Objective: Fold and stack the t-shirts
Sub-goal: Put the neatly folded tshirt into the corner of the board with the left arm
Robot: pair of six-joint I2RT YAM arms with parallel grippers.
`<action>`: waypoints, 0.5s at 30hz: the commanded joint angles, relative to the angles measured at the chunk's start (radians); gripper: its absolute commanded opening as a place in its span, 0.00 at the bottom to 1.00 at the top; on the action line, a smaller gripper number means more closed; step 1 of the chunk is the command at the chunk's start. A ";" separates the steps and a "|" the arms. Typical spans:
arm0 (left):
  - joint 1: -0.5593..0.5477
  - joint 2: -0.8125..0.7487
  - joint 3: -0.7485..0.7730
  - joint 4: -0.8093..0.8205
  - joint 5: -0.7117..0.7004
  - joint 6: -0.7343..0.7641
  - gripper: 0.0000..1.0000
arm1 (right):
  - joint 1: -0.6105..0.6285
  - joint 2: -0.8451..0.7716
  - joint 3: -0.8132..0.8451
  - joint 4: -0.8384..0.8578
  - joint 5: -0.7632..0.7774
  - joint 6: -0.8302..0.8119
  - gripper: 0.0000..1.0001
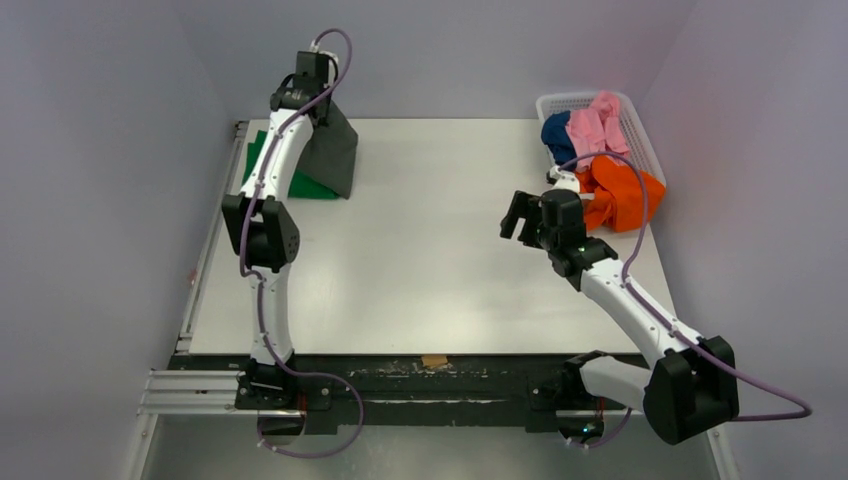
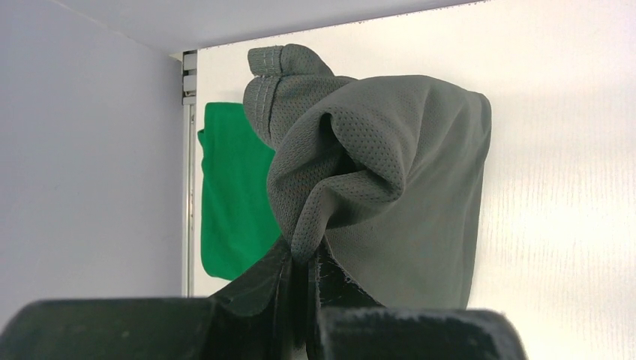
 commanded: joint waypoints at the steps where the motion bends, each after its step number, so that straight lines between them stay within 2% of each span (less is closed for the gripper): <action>1: 0.031 -0.099 -0.010 0.014 0.029 0.014 0.00 | -0.001 -0.033 -0.009 0.024 0.058 0.004 0.88; 15: 0.033 -0.253 -0.028 -0.038 0.187 -0.041 0.00 | 0.000 -0.062 -0.018 0.021 0.087 0.005 0.92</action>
